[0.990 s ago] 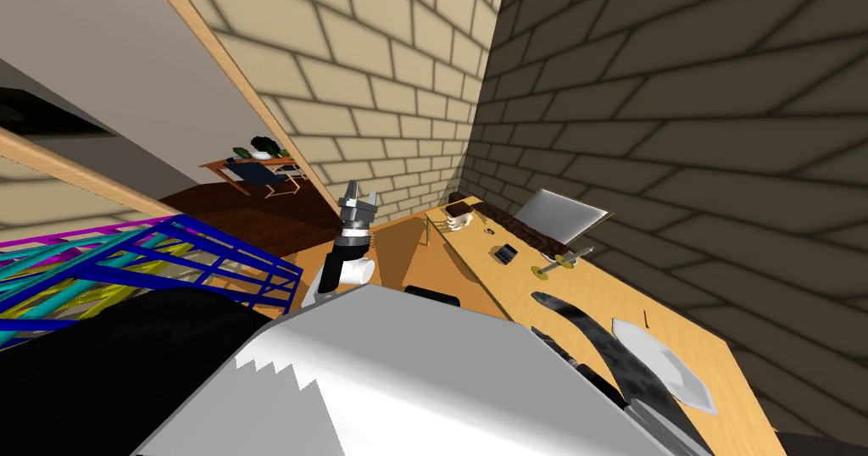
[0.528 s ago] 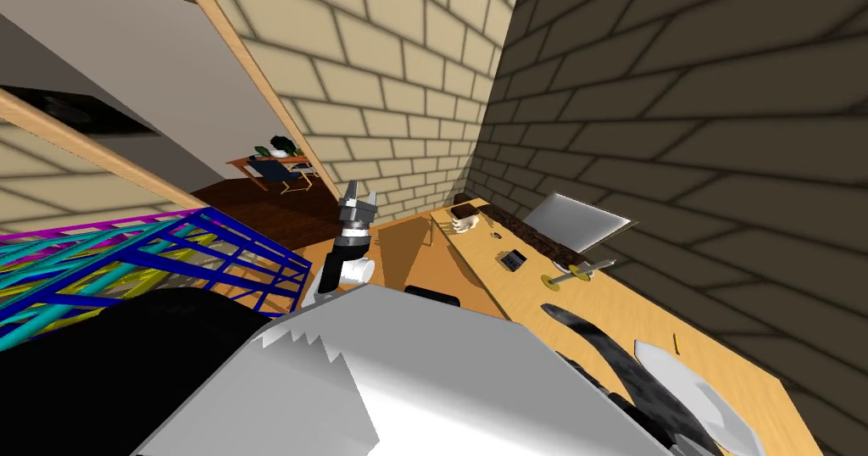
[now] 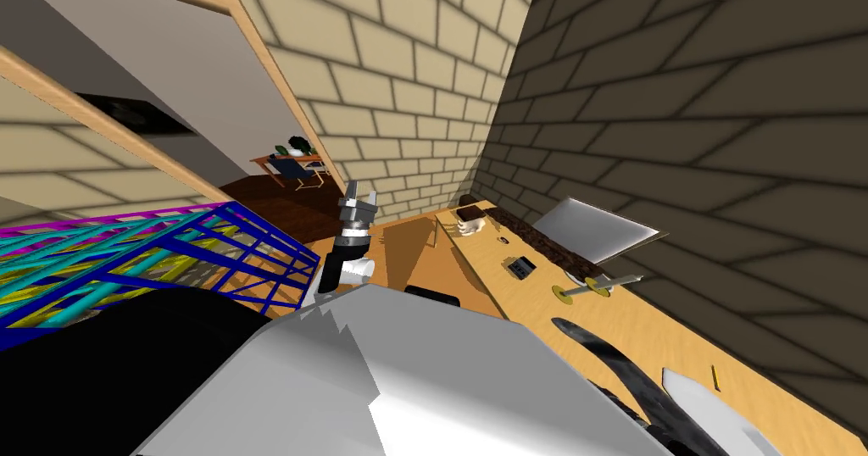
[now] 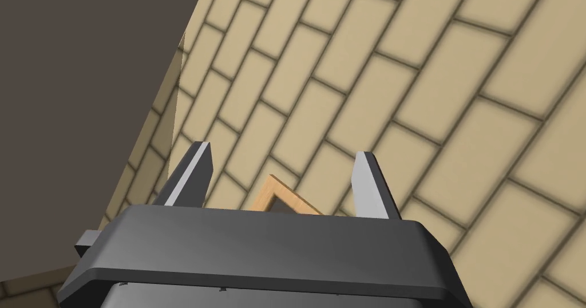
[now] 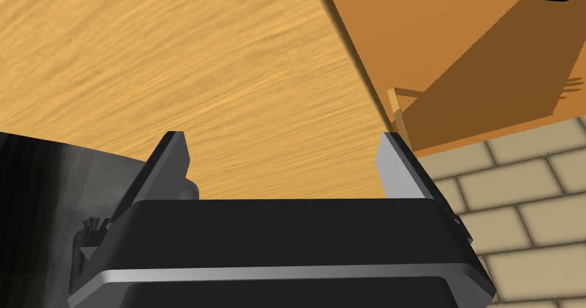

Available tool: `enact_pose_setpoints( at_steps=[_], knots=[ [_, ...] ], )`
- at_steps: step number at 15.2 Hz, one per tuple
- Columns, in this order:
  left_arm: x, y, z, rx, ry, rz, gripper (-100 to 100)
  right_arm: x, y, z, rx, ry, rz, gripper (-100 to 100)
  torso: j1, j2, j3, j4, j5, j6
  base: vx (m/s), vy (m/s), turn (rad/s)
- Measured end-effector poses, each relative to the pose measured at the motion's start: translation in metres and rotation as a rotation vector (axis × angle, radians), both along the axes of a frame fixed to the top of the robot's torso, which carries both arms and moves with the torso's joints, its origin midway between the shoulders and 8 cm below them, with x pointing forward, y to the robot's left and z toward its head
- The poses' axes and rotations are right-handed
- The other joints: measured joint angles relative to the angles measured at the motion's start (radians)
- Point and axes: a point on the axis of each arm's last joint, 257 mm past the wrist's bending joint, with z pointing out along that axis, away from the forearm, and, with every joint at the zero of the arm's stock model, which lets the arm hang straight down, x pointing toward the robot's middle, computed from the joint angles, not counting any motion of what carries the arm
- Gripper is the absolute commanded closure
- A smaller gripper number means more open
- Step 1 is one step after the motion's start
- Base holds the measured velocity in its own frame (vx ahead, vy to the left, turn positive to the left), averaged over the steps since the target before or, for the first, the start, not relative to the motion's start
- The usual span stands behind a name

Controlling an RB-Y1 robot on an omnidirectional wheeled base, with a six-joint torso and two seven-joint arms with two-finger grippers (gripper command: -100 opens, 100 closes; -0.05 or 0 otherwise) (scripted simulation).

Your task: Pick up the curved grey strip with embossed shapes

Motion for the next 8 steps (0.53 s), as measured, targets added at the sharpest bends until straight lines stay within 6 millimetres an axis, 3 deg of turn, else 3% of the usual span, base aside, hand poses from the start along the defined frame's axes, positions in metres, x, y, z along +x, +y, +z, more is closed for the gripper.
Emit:
enact_pose_setpoints(
  at_steps=[8],
  knots=[
    [0.000, 0.000, 0.000, 0.000, 0.000, 0.000, 0, -0.066, -0.075, 0.026, -0.164, 0.157, 0.012, -100, -0.001, 0.000, 0.000, 0.000, 0.000, 0.000, 0.028, 0.004, 0.146]
  ],
)
